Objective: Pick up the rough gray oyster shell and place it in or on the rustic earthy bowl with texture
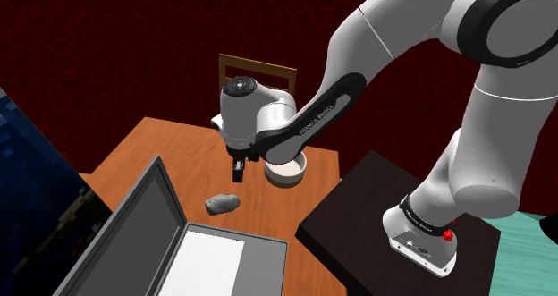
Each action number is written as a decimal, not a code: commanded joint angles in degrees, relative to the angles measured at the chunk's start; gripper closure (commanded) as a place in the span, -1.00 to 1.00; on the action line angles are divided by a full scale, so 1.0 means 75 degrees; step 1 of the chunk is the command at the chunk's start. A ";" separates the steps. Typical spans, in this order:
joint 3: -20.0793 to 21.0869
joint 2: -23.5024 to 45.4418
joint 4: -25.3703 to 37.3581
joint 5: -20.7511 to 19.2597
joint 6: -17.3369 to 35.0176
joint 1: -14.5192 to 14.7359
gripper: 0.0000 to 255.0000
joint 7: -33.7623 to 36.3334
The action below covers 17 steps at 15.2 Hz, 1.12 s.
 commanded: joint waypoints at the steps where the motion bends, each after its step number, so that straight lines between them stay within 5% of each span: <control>1: -0.0097 0.0535 0.0281 -0.0369 0.0142 0.0217 -1.00 0.0125; 9: -0.0512 0.2664 0.1795 -0.1387 0.0387 0.1204 -1.00 0.0359; 17: -0.0805 0.3414 0.2168 -0.1648 0.0782 0.1376 -1.00 0.0519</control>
